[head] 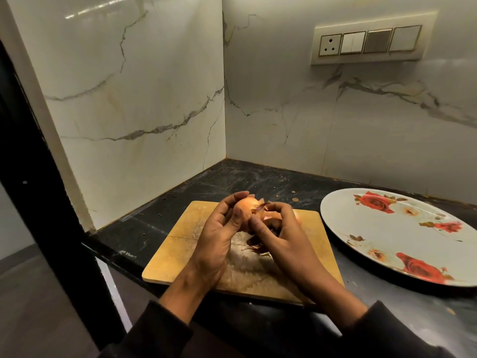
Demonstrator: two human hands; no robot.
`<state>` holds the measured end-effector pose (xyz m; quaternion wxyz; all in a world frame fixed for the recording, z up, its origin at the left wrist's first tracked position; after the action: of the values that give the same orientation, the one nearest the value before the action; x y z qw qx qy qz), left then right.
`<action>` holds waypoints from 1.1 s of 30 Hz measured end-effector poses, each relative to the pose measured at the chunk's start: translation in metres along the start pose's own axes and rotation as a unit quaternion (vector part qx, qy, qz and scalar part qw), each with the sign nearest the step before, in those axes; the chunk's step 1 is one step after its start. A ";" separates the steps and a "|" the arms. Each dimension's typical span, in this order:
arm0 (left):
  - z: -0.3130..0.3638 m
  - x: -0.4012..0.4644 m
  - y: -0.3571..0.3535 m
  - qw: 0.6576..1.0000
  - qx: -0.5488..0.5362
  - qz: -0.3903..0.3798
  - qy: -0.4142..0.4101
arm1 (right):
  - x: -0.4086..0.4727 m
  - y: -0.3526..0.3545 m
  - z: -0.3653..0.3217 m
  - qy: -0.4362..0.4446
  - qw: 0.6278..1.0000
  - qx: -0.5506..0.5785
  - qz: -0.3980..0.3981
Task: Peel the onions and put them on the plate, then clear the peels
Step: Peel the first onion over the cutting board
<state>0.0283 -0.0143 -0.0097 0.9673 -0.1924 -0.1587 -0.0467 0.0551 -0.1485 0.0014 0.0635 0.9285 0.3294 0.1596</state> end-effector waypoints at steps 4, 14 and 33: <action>0.008 -0.001 -0.008 0.999 0.044 -0.011 -0.019 | -0.001 0.006 -0.001 0.023 0.998 0.047 0.024; 0.035 0.004 -0.013 0.937 0.336 0.001 -0.089 | 0.007 0.016 0.007 0.054 0.998 -0.021 0.029; 0.040 0.000 -0.018 0.894 0.419 0.081 -0.135 | 0.004 0.018 0.004 0.062 0.989 -0.089 0.097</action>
<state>0.0135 -0.0156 0.0321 0.9278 0.2142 -0.2767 0.1296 0.0703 -0.1599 0.0032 0.1093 0.9352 0.2252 0.2505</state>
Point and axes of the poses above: each hand's wrist, its own x-axis towards the middle knuckle, its own y-axis out of the back of the hand, z = x × y, the point moved 5 cm from there along x, towards the middle knuckle, and after that the axes turned 14 degrees about -z, right-handed, at the moved point
